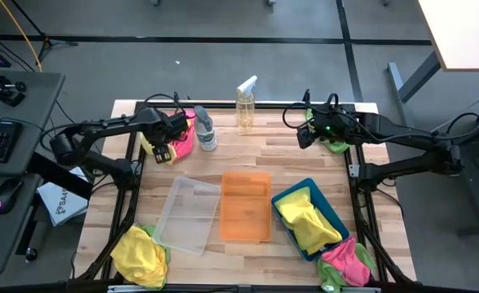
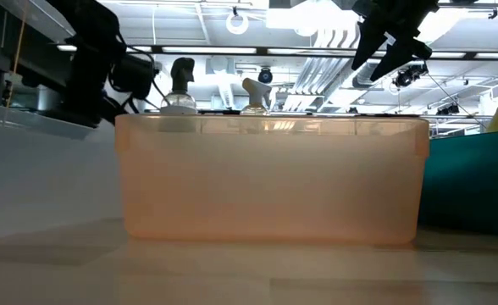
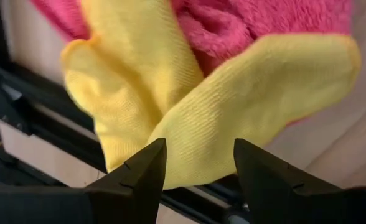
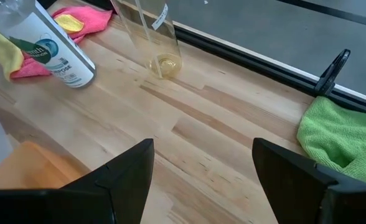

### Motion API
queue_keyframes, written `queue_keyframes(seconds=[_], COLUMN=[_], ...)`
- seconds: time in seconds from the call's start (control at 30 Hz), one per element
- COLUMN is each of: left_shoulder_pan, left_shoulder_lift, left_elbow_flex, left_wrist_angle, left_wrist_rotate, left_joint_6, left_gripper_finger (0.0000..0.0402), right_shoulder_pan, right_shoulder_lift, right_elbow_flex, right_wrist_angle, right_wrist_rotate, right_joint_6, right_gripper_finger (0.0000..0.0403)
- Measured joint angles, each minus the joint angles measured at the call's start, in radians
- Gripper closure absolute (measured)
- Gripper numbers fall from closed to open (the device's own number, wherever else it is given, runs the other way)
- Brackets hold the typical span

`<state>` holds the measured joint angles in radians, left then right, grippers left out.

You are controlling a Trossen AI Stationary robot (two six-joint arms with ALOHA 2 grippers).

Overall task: Sort microfiber towel by color & place in baskets
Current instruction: Put the top yellow microfiber cloth into the blue bin

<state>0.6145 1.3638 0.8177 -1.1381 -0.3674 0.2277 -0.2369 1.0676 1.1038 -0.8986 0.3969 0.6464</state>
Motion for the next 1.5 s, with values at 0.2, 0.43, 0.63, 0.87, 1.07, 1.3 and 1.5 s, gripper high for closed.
queue_keyframes(seconds=[0.2,0.43,0.63,0.87,1.07,1.3,1.5], left_shoulder_pan=[0.037,0.061,0.061,0.055,0.008,-0.077,-0.268], left_shoulder_lift=[0.083,0.176,0.183,0.017,-0.155,-0.222,-0.150], left_elbow_flex=[0.000,0.000,0.000,0.135,0.468,0.884,1.048], left_wrist_angle=[0.040,0.036,0.034,-0.173,-0.401,-0.399,-0.245], left_wrist_rotate=[0.004,0.022,-0.004,0.009,0.066,0.287,0.393], left_joint_6=[0.088,0.091,0.089,-0.033,-0.166,-0.353,-0.421], left_gripper_finger=[0.0224,0.0236,0.0371,0.0398,0.0401,0.0401,0.0401], right_shoulder_pan=[0.000,0.000,0.000,0.000,0.000,0.000,0.000], right_shoulder_lift=[0.000,0.000,0.000,0.000,0.000,-0.001,-0.001], right_elbow_flex=[0.000,0.000,0.000,0.000,0.000,0.000,0.000], right_wrist_angle=[0.001,0.001,0.001,0.001,0.054,0.199,0.351], right_wrist_rotate=[0.000,0.000,0.000,0.001,0.003,-0.042,-0.192], right_joint_6=[0.000,0.000,0.000,0.000,-0.038,-0.118,-0.215], right_gripper_finger=[0.0135,0.0135,0.0135,0.0135,0.0135,0.0135,0.0135])
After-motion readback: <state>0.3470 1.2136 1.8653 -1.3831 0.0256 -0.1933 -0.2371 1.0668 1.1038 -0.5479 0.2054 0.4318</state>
